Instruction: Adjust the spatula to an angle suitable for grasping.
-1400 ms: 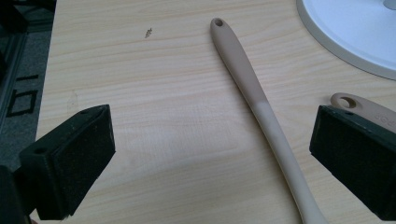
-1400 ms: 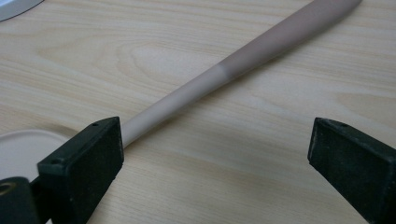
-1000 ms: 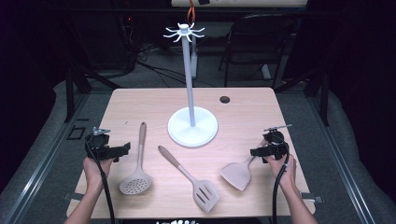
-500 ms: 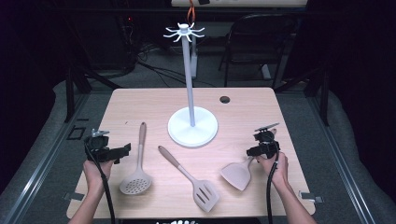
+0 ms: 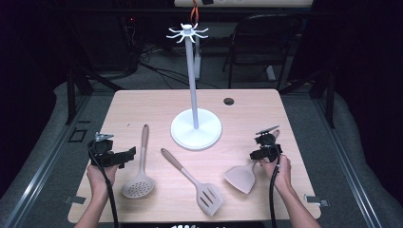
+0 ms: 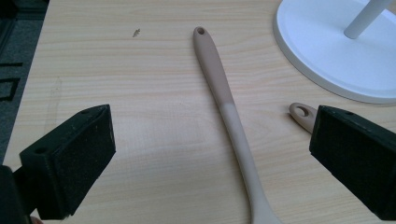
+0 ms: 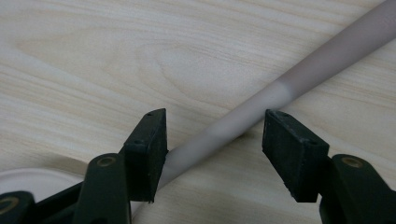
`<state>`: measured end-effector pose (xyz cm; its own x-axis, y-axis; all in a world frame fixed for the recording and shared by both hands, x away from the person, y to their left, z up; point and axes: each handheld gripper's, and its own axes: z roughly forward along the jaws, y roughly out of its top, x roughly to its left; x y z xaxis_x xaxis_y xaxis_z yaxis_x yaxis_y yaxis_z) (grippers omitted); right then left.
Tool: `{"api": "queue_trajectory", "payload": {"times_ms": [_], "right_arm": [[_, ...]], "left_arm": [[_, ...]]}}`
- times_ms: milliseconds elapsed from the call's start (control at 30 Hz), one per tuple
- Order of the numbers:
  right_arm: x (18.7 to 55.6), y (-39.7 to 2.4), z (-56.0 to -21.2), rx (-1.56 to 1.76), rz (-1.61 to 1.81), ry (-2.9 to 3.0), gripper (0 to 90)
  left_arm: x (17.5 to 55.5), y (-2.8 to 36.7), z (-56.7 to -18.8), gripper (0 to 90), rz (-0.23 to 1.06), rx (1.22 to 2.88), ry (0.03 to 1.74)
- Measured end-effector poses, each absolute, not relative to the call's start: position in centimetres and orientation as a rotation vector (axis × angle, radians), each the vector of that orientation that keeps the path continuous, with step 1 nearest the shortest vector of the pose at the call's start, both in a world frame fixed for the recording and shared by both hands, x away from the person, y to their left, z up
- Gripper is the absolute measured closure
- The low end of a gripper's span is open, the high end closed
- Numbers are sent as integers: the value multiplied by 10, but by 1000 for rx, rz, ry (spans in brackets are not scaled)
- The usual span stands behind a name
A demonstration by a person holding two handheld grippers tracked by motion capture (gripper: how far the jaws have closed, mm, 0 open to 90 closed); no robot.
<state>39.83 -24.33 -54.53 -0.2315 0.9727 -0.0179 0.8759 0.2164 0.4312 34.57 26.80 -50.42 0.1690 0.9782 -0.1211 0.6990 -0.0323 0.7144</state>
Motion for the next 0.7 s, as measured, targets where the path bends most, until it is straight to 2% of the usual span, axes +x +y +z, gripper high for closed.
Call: {"api": "queue_trajectory", "payload": {"times_ms": [567,700], "right_arm": [[397,-249,-544,1783,506,2204,432],[397,-248,-544,1813,484,2194,408]], "left_arm": [[352,267,-507,2,523,1821,1572],[352,267,-508,2,523,1823,1571]]}}
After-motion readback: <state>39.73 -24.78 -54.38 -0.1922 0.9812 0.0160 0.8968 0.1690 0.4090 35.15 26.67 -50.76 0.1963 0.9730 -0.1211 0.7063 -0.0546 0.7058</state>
